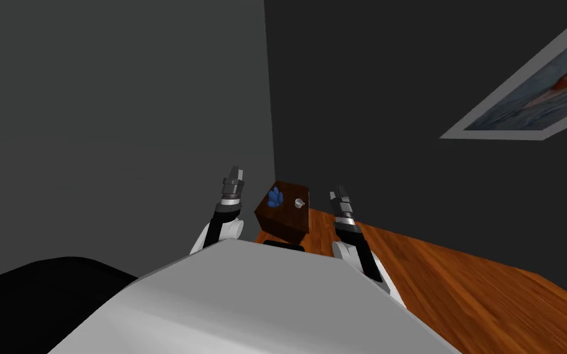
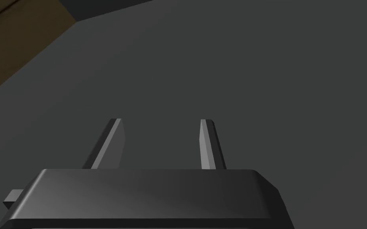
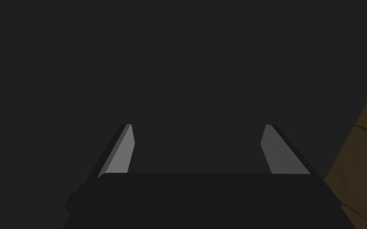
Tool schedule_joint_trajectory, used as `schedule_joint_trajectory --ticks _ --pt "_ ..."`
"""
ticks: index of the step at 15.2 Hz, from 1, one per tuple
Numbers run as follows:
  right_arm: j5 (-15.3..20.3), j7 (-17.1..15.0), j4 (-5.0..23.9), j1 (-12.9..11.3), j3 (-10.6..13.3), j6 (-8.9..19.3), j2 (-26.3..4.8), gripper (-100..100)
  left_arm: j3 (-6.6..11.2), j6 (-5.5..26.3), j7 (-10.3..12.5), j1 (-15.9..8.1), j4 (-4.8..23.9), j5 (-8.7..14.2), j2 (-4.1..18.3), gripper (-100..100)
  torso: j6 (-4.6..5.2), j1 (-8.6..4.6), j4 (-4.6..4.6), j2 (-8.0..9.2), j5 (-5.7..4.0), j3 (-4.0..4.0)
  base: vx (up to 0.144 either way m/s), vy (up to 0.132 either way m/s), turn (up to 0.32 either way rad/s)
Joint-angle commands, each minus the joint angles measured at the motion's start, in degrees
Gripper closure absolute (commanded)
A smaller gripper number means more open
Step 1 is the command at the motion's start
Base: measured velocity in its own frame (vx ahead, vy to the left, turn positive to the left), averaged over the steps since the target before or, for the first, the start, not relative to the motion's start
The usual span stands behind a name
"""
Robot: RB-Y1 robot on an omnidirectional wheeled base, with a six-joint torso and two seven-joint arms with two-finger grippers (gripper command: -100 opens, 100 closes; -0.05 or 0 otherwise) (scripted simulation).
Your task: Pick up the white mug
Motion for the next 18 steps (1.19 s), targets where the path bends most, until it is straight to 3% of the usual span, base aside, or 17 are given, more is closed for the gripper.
schedule_joint_trajectory --ticks 1,5,7,14,16,17,18 --pt "-0.9 1.3 2.9 -1.2 -0.4 1.5 -1.7 -100 0.00 0.0 0.0 0.0 0.0 0.0 0.0 0 0.00 0.00 0.00 0.00 0.00 0.00 -0.021 0.005 0.146" --pt "-2.5 3.6 7.3 -2.6 -1.1 4.7 -4.5 -100 0.00 0.0 0.0 0.0 0.0 0.0 0.0 0 -0.03 0.02 -0.01 -0.03 0.01 -0.02 -0.024 0.006 0.281" --pt "-2.5 3.6 7.9 -2.6 -1.1 4.7 -4.5 -100 0.00 0.0 0.0 0.0 0.0 0.0 0.0 0 -0.01 0.00 -0.01 -0.02 0.00 -0.01 -0.022 -0.001 0.116" --pt "-6.5 9.1 17.8 -5.8 -2.8 11.7 -9.7 -100 0.00 0.0 0.0 0.0 0.0 0.0 0.0 0 -0.04 -0.01 0.00 0.02 0.00 0.01 -0.032 0.004 0.292" --pt "-6.5 9.1 19.0 -5.8 -2.8 12.1 -9.7 -100 0.00 0.0 0.0 0.0 0.0 0.0 0.0 0 -0.03 -0.01 0.00 0.01 0.00 0.01 -0.020 0.002 0.191" --pt "-7.5 10.6 21.2 -6.7 -3.2 14.1 -10.9 -100 0.00 0.0 0.0 0.0 0.0 0.0 0.0 0 0.00 -0.02 -0.01 -0.04 -0.01 -0.02 -0.018 0.007 0.197" --pt "-7.5 10.6 22.1 -6.7 -3.2 14.1 -10.9 -100 0.00 0.0 0.0 0.0 0.0 0.0 0.0 0 -0.03 -0.01 -0.01 -0.05 0.00 -0.03 -0.025 0.004 0.272"
